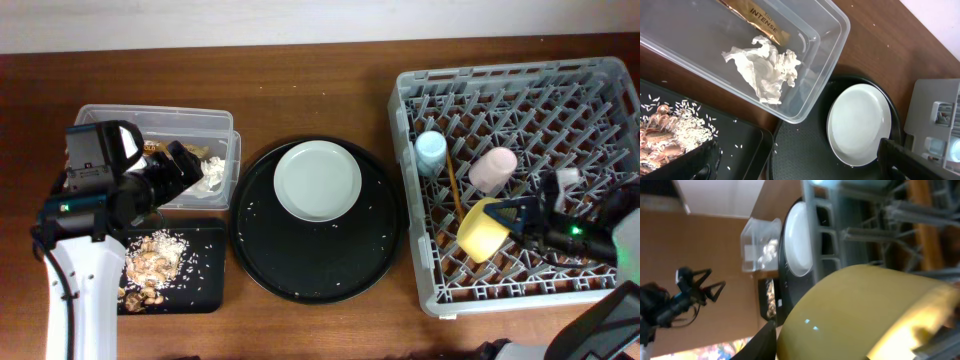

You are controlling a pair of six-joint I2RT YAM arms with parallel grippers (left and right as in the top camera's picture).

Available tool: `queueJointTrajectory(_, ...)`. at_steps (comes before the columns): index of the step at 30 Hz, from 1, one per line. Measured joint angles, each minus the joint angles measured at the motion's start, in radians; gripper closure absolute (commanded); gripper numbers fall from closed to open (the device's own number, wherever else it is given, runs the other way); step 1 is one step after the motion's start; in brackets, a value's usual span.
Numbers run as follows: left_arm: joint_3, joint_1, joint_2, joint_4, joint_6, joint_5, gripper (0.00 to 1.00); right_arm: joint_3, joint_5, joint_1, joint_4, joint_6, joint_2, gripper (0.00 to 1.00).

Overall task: Sort waste into correct bins and load items into the dishwasher rack
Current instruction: 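Carry the yellow bowl to the rack and set it down, release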

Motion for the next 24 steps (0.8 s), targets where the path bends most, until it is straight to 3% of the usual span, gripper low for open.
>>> queueJointTrajectory(2, 0.000, 0.000, 0.000, 0.000, 0.000, 0.000, 0.01, 0.000, 0.020, -0.079, -0.001, 0.010, 0.000, 0.67)
queueJointTrajectory(6, 0.000, 0.000, 0.000, 0.000, 0.000, 0.000, 0.01, 0.000, 0.023, -0.217, -0.010, 0.021, 0.000, 0.48)
queueJointTrajectory(9, 0.000, 0.000, 0.000, -0.001, 0.000, 0.000, 0.01, 0.018, 0.025, -0.331, 0.059, 0.136, 0.000, 0.39)
queueJointTrajectory(13, 0.000, 0.000, 0.000, -0.001, 0.000, 0.000, 0.01, 0.063, 0.025, -0.334, 0.224, 0.357, 0.000, 0.36)
queueJointTrajectory(15, 0.000, 0.000, 0.000, -0.001, 0.000, 0.000, 0.01, 0.114, 0.026, -0.309, 0.190, 0.389, -0.001, 0.36)
queueJointTrajectory(17, 0.000, 0.000, 0.000, -0.001, 0.000, 0.000, 0.01, 0.182, 0.035, -0.187, 0.143, 0.351, -0.007, 0.35)
queueJointTrajectory(19, 0.000, 0.000, 0.000, -0.001, 0.000, 0.000, 0.01, 0.273, 0.136, 0.066, 0.133, 0.322, -0.022, 0.32)
queueJointTrajectory(20, 0.000, 0.000, 0.000, -0.001, 0.000, 0.000, 0.01, 0.343, 0.283, 0.259, 0.126, 0.337, -0.027, 0.32)
queueJointTrajectory(21, 0.000, 0.000, 0.000, -0.002, 0.000, 0.001, 0.01, 0.366, 0.346, 0.360, 0.126, 0.354, -0.033, 0.31)
queueJointTrajectory(24, 0.000, 0.000, 0.000, 0.000, 0.000, 0.000, 0.01, 0.414, 0.797, 0.613, 0.048, 0.573, -0.042, 0.29)
